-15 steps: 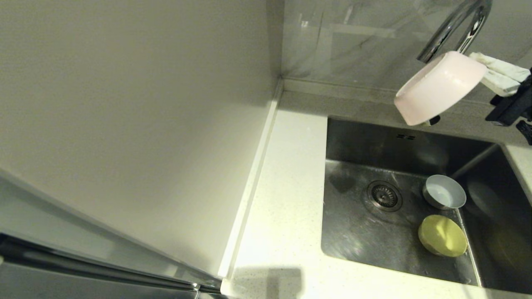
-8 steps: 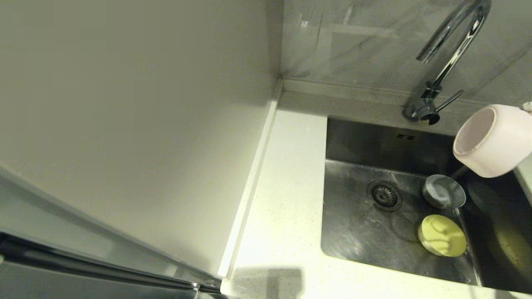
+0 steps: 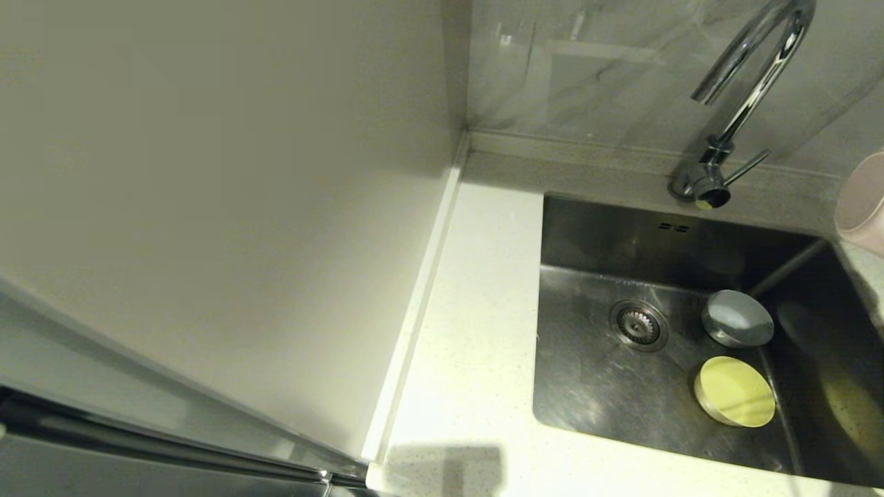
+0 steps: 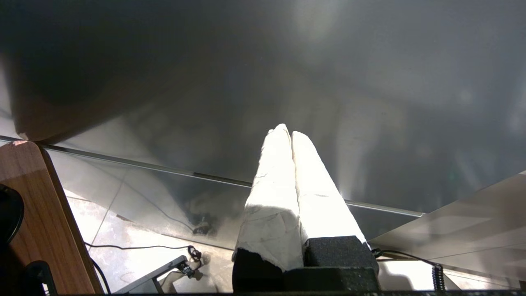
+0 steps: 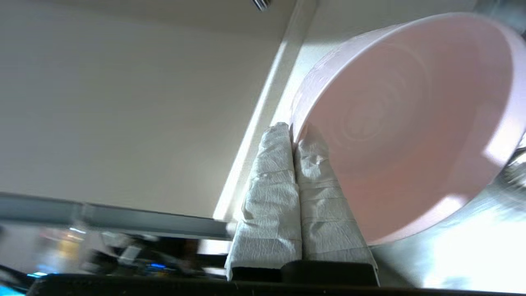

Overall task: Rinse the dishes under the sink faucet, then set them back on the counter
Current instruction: Put a bowl back to the table from the sink

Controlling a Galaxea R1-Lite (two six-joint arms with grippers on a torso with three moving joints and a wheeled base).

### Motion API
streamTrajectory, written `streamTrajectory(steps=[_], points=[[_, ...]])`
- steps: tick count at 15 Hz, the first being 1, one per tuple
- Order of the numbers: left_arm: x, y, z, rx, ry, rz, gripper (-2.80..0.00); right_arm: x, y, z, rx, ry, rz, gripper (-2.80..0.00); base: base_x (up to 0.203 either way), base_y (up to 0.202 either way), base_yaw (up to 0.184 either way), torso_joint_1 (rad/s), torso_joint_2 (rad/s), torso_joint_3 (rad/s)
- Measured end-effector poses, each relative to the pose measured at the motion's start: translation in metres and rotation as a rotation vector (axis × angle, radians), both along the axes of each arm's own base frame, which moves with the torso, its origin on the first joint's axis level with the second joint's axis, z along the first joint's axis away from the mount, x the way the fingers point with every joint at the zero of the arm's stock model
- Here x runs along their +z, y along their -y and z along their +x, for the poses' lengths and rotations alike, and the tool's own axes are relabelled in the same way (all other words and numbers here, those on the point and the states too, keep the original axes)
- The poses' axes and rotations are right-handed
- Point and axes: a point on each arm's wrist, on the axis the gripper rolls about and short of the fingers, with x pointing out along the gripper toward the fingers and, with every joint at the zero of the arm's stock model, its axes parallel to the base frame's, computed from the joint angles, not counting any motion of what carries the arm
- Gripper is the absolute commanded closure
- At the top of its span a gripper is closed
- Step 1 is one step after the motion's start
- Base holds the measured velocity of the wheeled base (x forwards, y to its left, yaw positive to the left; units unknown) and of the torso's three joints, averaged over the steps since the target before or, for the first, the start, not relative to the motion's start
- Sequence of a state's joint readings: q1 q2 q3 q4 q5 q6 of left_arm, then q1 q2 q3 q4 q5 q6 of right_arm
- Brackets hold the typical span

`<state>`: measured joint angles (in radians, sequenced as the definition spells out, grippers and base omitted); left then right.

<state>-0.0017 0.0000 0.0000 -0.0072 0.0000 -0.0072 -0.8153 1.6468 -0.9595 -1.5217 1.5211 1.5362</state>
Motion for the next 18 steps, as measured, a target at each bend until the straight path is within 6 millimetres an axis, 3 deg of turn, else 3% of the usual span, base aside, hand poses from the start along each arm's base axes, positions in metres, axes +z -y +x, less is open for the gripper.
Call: streamTrajectory(steps=[2,6,9,13,16,18], points=[[0.000,0.000,0.000,0.000,0.000,0.000,0.00,0.009,0.004,0.002,-0.003,-0.028,0.031,0.00,0.000,0.000,0.000,0.000,0.00,0.000],[0.000,0.000,0.000,0.000,0.000,0.000,0.00,0.041,0.015,0.022,0.022,-0.337,0.362,0.00,0.000,0.000,0.000,0.000,0.00,0.000],[0.000,0.000,0.000,0.000,0.000,0.000,0.00,0.051,0.015,0.032,0.046,-0.544,0.567,0.00,0.000,0.000,0.000,0.000,0.00,0.000],[0.000,0.000,0.000,0.000,0.000,0.000,0.00,0.084,0.014,0.027,0.042,-0.503,0.534,0.00,0.000,0.000,0.000,0.000,0.00,0.000],[0.000,0.000,0.000,0.000,0.000,0.000,0.00,0.073,0.016,0.039,0.064,-0.776,0.806,0.00,0.000,0.000,0.000,0.000,0.00,0.000],[0.000,0.000,0.000,0.000,0.000,0.000,0.00,0.064,0.017,0.043,0.066,-0.862,0.891,0.00,0.000,0.000,0.000,0.000,0.00,0.000]])
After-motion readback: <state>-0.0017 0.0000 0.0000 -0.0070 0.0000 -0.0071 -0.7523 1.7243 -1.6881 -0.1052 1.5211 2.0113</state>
